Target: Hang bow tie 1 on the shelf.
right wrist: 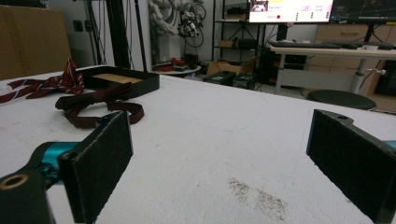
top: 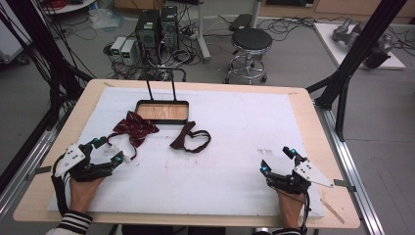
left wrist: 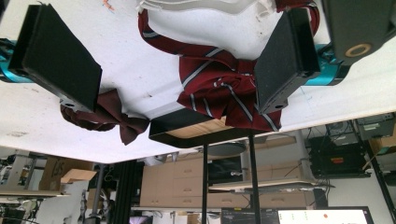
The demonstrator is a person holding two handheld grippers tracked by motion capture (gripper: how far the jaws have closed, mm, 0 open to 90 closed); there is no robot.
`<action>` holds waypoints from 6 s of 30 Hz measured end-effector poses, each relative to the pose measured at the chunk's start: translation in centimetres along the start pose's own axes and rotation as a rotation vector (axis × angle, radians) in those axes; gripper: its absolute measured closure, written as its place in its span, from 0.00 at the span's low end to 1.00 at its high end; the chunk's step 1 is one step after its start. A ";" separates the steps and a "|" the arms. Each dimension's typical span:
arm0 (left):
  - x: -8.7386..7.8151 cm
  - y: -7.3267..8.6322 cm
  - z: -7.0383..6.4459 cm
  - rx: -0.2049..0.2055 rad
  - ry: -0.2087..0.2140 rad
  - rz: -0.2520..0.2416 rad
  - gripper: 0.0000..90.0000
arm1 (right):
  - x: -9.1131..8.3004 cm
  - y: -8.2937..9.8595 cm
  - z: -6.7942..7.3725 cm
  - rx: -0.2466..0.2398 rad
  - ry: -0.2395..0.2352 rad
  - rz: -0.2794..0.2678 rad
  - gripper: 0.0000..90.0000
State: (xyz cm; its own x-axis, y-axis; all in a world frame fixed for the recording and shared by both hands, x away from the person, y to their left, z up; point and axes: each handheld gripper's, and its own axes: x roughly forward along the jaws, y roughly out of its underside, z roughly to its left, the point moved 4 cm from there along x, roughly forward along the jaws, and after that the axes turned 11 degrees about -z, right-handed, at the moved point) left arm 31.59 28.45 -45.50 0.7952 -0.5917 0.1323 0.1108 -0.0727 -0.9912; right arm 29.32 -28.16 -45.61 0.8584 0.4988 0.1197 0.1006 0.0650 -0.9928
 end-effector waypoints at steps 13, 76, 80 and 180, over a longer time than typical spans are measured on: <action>0.1 0.0 -0.2 0.037 -0.031 0.018 0.17 | -0.1 0.0 -0.2 0.008 0.009 -0.013 0.07; 11.5 -1.6 4.9 0.049 -0.047 0.792 0.20 | -0.1 0.0 -0.2 0.011 0.006 -0.012 0.07; 12.0 -0.9 5.0 0.049 -0.046 0.859 0.24 | -0.1 0.0 -0.2 0.012 0.007 -0.014 0.07; 10.8 -11.0 4.8 -0.008 -0.057 0.332 0.73 | 0.0 0.0 -0.2 0.014 0.006 -0.008 0.07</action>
State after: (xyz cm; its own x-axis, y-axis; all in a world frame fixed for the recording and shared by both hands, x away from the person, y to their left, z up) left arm 41.86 26.72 -33.13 0.8191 -0.5386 -0.1977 -0.1643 0.1100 -0.9803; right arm 29.42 -28.38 -45.59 0.8605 0.4934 0.1272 0.1003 0.0808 -0.9917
